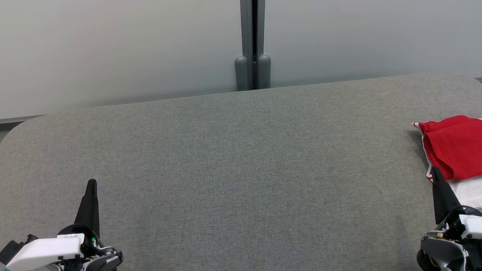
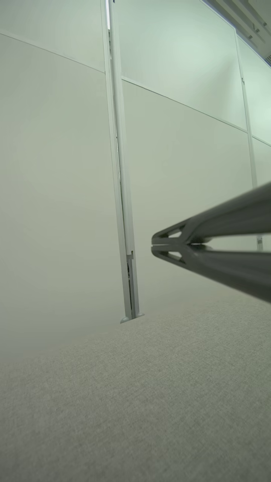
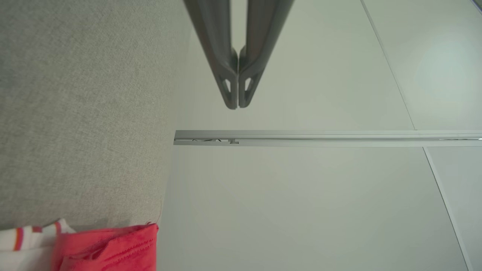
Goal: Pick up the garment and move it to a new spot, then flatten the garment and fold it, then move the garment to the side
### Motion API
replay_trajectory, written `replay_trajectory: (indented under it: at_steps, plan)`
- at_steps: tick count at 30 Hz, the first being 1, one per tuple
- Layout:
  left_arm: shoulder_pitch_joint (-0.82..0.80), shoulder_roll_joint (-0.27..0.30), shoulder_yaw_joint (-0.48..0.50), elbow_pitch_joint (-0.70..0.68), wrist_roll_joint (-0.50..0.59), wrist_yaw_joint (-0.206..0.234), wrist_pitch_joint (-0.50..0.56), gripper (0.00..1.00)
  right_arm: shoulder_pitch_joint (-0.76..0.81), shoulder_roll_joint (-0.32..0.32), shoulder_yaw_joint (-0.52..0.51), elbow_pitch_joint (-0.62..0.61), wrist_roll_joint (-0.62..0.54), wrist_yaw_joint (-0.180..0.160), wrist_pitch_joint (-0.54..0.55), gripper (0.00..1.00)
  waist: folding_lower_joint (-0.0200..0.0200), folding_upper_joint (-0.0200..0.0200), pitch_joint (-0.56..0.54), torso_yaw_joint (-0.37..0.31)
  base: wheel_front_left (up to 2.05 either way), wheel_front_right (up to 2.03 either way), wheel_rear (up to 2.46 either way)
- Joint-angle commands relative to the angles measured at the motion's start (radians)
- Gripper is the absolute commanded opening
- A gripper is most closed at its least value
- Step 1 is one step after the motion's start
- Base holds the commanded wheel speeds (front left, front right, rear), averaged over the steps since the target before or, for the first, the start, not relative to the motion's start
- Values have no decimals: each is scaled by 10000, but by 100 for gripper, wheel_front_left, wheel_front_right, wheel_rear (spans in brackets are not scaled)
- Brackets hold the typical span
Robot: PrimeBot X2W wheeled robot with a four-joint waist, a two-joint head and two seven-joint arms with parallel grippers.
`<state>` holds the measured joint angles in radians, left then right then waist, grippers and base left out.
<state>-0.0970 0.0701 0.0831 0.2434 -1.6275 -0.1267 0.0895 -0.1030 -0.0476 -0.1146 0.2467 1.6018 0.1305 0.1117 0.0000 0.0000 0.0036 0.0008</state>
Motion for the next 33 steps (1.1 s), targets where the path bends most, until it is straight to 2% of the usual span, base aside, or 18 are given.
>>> replay_trajectory:
  at_steps: [1, 33]
  plan:
    - [-171, 15, 70, 20, -139, -78, 56, 0, -99, -48, -24, -41, 168, 4, 87, 0, 0, 0, -5, -8, 0, 0, 0]
    - [-157, -41, 159, 22, 3, -65, 112, 0, -97, -46, -9, -38, 133, 4, 63, 0, 0, 0, -5, -8, 0, 0, 0]
